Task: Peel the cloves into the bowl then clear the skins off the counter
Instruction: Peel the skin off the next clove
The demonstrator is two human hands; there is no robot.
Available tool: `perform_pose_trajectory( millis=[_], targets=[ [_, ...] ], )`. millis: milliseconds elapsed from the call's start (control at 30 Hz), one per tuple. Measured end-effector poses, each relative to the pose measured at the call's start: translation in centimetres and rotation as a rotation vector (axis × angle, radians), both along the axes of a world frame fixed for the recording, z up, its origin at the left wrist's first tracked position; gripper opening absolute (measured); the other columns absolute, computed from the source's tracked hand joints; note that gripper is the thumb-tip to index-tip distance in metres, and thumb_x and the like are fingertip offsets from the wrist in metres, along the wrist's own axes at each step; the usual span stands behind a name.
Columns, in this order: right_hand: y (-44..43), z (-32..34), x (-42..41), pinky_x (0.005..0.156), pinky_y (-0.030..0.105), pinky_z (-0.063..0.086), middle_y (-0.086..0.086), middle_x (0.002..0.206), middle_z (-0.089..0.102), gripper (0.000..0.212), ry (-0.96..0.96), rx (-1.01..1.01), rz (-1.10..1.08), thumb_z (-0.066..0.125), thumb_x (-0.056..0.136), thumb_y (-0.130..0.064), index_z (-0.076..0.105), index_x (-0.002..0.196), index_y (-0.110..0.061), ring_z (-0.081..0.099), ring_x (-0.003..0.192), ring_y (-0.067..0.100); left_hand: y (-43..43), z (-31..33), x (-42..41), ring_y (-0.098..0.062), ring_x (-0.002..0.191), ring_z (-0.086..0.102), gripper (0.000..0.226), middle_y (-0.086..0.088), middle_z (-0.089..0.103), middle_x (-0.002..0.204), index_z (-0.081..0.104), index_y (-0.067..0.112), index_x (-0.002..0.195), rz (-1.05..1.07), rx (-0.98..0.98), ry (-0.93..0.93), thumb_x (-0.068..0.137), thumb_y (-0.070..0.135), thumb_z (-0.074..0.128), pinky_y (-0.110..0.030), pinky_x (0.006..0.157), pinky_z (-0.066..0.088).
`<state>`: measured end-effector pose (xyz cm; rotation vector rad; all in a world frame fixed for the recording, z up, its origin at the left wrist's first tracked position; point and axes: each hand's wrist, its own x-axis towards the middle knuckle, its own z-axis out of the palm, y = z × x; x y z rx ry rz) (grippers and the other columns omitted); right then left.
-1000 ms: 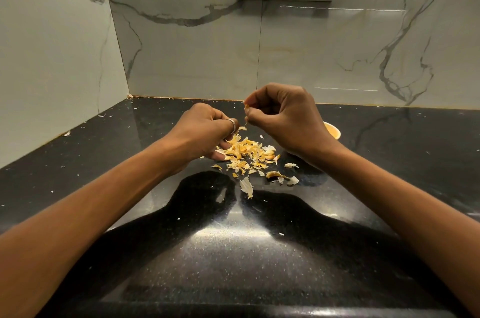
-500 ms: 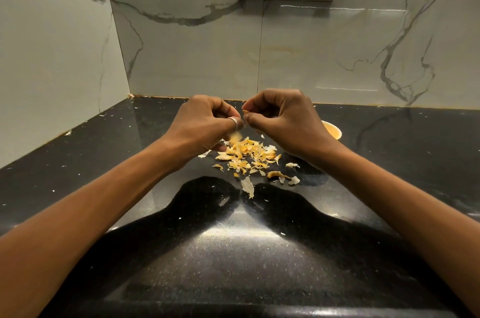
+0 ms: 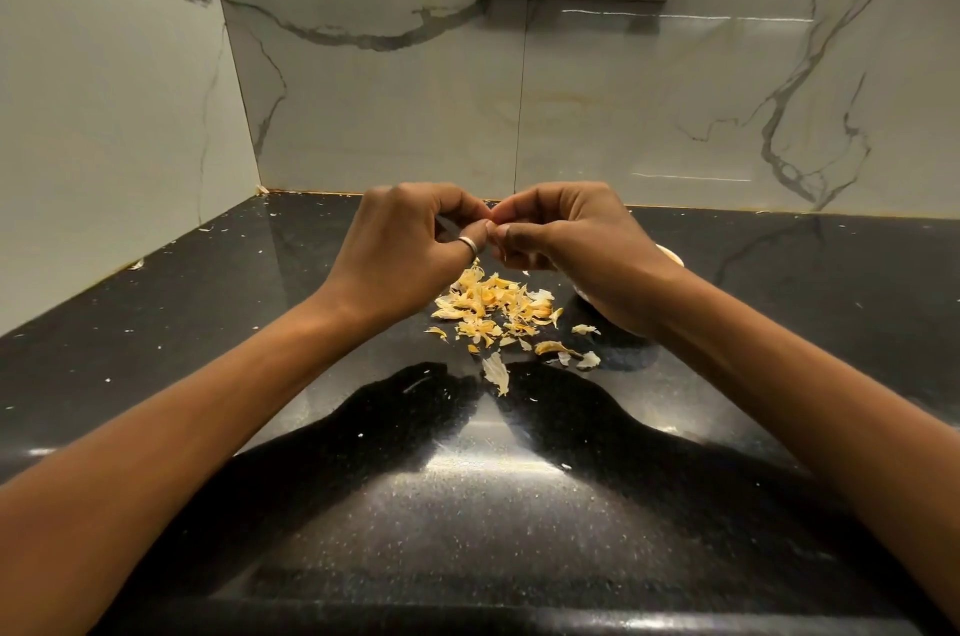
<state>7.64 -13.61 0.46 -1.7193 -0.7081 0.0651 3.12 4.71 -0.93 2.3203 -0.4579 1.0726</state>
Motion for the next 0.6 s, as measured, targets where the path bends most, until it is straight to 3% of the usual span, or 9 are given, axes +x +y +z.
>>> perform_pose_trajectory(
  millis=[67,167,333,467,600],
  targets=[
    [-0.01,-0.07,0.01,0.068,0.018,0.055,0.016,0.1,0.072,0.018,-0.028,-0.034,-0.005,0.066,0.091,-0.001,0.068,0.109,0.002,0.069,0.078,0.012,0.08,-0.01,-0.03,-0.005,0.067,0.066,0.023,0.005,0.073,0.083,0.077,0.018,0.099,0.017,0.068,-0.025,0.087,0.037,0.069,-0.031,0.062,0.059],
    [0.06,-0.19,-0.11,0.069,0.017,0.054,0.014,0.1,0.073,0.021,-0.081,-0.086,-0.015,0.068,0.09,-0.001,0.069,0.111,-0.001,0.069,0.078,0.009,0.19,0.05,-0.07,-0.009,0.064,0.064,0.026,0.005,0.071,0.078,0.076,0.019,0.092,0.048,0.105,-0.027,0.085,0.041,0.064,-0.035,0.059,0.058],
    [0.07,-0.07,-0.27,0.074,0.02,0.058,0.015,0.098,0.073,0.019,-0.114,-0.087,-0.04,0.069,0.09,-0.001,0.071,0.108,-0.001,0.071,0.083,0.014,0.16,-0.06,0.02,0.0,0.058,0.057,0.026,0.011,0.063,0.068,0.076,0.018,0.085,0.053,0.116,-0.012,0.086,0.041,0.063,-0.026,0.056,0.052],
    [0.04,0.03,-0.3,0.073,0.023,0.06,0.02,0.1,0.072,0.022,-0.014,-0.017,-0.027,0.067,0.089,0.003,0.066,0.112,0.002,0.072,0.083,0.017,-0.05,-0.11,-0.05,0.002,0.055,0.058,0.017,0.013,0.062,0.065,0.076,0.014,0.085,0.005,0.079,0.051,0.088,0.031,0.073,-0.018,0.054,0.046],
    [-0.02,0.13,-0.41,0.075,0.027,0.062,0.02,0.098,0.072,0.019,0.057,0.024,-0.019,0.066,0.089,0.005,0.065,0.107,0.002,0.073,0.083,0.022,-0.05,0.12,-0.1,-0.009,0.052,0.065,0.012,0.005,0.068,0.066,0.076,0.01,0.087,-0.069,-0.037,0.175,0.089,0.021,0.074,-0.023,0.052,0.057]
  ],
)
